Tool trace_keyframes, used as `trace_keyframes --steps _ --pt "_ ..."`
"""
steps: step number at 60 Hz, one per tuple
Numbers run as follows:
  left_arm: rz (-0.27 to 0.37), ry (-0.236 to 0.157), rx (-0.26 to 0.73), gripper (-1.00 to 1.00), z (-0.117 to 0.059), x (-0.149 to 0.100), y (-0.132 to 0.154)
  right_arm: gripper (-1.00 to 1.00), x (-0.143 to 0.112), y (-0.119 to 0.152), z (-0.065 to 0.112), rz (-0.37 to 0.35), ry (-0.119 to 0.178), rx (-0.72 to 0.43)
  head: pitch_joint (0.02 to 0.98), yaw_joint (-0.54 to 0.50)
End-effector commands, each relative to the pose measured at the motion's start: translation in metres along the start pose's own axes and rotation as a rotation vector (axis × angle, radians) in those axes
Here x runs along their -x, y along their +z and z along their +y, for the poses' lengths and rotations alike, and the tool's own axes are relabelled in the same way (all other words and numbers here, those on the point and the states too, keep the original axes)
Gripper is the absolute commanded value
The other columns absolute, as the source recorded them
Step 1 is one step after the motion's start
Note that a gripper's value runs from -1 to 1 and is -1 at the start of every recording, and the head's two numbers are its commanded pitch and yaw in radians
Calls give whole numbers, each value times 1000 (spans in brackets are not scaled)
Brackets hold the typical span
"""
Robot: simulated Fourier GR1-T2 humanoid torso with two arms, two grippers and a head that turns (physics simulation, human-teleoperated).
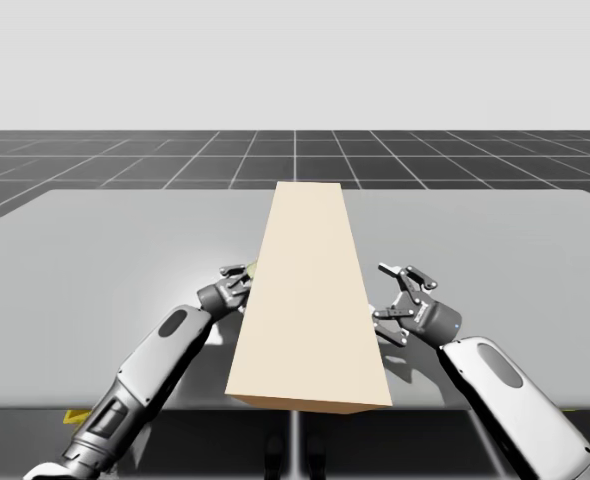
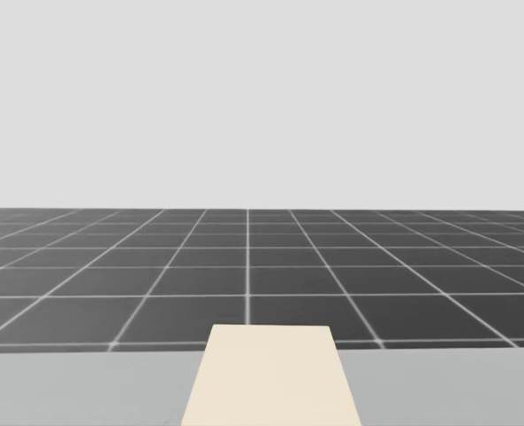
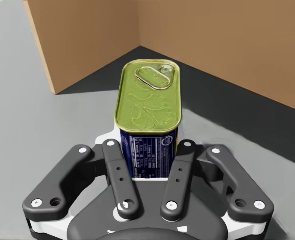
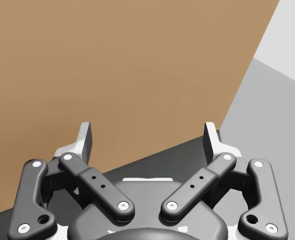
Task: Retrieve the object from inside the box.
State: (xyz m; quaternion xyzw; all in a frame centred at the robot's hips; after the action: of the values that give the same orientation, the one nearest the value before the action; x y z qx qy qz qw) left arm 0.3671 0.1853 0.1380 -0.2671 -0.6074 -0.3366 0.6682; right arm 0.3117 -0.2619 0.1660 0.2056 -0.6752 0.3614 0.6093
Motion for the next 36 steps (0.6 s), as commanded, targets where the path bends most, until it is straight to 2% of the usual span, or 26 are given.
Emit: trace_keyframes --steps 1,11,20,27,36 --pt "-45 -67 31 1000 12 -29 31 -1000 0 1 -1 -3 -3 0 151 -34" --pt "-22 -133 -12 1000 21 -43 64 -1000 -1 2 -2 -7 -8 0 142 -38" --pt "-24 -182 -85 1000 39 -83 85 -1000 -1 2 -1 0 -12 2 132 -39" --pt "-58 -205 -116 1000 53 -112 90 -1000 -2 3 -2 11 -2 1 129 -38" --pt "-96 -224 -189 1000 89 -154 90 -1000 -4 5 -3 27 16 -1 127 -45"
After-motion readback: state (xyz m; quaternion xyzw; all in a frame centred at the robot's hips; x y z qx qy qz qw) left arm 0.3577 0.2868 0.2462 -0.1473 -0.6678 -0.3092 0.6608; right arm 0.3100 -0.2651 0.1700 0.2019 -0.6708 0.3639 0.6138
